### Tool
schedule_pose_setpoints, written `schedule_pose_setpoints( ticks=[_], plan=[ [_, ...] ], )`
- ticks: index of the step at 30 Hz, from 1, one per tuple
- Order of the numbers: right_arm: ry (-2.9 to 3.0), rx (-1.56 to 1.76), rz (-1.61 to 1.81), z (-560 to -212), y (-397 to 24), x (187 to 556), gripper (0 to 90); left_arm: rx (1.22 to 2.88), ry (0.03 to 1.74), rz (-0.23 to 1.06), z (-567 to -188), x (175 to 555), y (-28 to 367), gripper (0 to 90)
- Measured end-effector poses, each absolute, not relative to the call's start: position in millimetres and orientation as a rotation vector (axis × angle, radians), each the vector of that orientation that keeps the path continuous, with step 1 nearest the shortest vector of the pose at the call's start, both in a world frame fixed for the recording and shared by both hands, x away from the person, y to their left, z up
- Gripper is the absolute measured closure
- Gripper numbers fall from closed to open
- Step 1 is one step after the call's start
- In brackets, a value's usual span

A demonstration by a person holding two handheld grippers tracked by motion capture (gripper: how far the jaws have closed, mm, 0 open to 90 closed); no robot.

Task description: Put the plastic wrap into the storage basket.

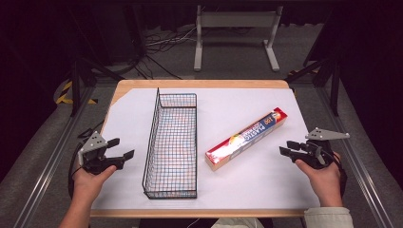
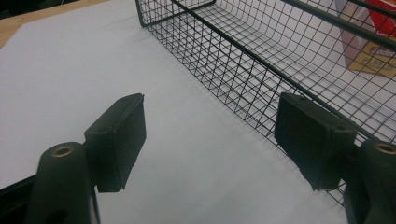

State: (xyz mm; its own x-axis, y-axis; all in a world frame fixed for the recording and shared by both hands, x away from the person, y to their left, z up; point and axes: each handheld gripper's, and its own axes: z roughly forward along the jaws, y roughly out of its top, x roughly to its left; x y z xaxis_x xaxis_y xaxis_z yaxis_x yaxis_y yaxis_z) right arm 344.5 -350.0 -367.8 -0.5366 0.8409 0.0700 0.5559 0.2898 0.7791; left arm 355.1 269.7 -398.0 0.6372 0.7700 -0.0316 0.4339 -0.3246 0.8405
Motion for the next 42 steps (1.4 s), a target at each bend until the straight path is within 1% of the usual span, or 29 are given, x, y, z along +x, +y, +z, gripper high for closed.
schedule_pose_setpoints(
  ticks=[8,15,20,24,28,32,38,41,42],
  plan=[
    [2.236,1.220,1.133,-362.0,-337.4,346.5,55.9,1.962,0.957,0.467,-395.6,353.8,269.0,25.5],
    [2.295,1.167,1.148,-354.1,-310.3,349.8,60.6,1.929,0.999,0.455,-393.7,353.8,274.1,25.6],
    [2.337,1.112,1.163,-344.2,-290.6,357.2,66.6,1.917,1.003,0.458,-393.4,354.0,275.7,25.7],
    [2.363,1.083,1.169,-340.7,-280.7,362.1,68.6,1.921,1.004,0.464,-393.7,354.4,276.7,25.7],
    [2.390,1.046,1.161,-337.0,-264.6,367.5,74.3,1.929,1.036,0.489,-394.1,355.0,277.4,26.1],
    [2.421,1.004,1.159,-335.3,-249.2,372.8,81.3,1.919,1.053,0.482,-394.4,355.4,280.2,26.3],
    [2.450,0.957,1.165,-331.8,-228.0,381.9,81.2,1.910,1.059,0.485,-394.5,354.9,281.0,26.4],
    [2.469,0.938,1.166,-331.2,-219.6,385.8,84.0,1.910,1.059,0.485,-394.8,355.2,282.1,26.4],
    [2.481,0.934,1.176,-331.1,-216.1,387.8,86.7,1.909,1.060,0.489,-394.8,355.3,282.4,26.4]
  ],
)
